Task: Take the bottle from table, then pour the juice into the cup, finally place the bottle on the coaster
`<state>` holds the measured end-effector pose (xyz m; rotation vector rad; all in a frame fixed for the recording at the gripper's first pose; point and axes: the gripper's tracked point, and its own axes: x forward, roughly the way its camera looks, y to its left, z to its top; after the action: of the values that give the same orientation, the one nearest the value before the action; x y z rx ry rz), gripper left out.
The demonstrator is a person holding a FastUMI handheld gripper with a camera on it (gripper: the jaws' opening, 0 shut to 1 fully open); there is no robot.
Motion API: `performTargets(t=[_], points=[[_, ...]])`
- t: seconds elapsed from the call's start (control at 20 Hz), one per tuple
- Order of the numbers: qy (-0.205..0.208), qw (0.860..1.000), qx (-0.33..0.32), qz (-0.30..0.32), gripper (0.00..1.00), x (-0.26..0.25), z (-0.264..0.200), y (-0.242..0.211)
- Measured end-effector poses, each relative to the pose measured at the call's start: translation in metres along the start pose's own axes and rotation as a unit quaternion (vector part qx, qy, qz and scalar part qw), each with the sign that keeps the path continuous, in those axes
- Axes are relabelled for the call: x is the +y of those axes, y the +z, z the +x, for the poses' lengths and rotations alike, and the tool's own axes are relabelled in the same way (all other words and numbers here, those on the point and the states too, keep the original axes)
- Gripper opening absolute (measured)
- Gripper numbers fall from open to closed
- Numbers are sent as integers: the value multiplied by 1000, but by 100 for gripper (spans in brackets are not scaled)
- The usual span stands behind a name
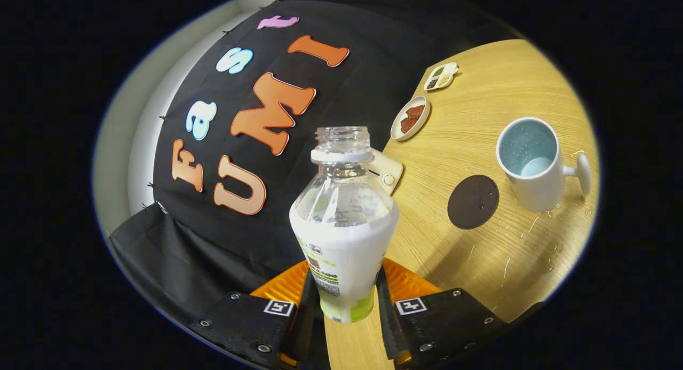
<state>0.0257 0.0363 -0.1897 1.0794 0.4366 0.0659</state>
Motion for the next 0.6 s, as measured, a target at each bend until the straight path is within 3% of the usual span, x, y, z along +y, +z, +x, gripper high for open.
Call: performTargets(t=[0.2,0.45,0.6], points=[[-22,999,-22,40,52,-13,-2,16],[48,984,-59,162,52,14,-9,38],[26,986,-48,155,52,3,-2,27]])
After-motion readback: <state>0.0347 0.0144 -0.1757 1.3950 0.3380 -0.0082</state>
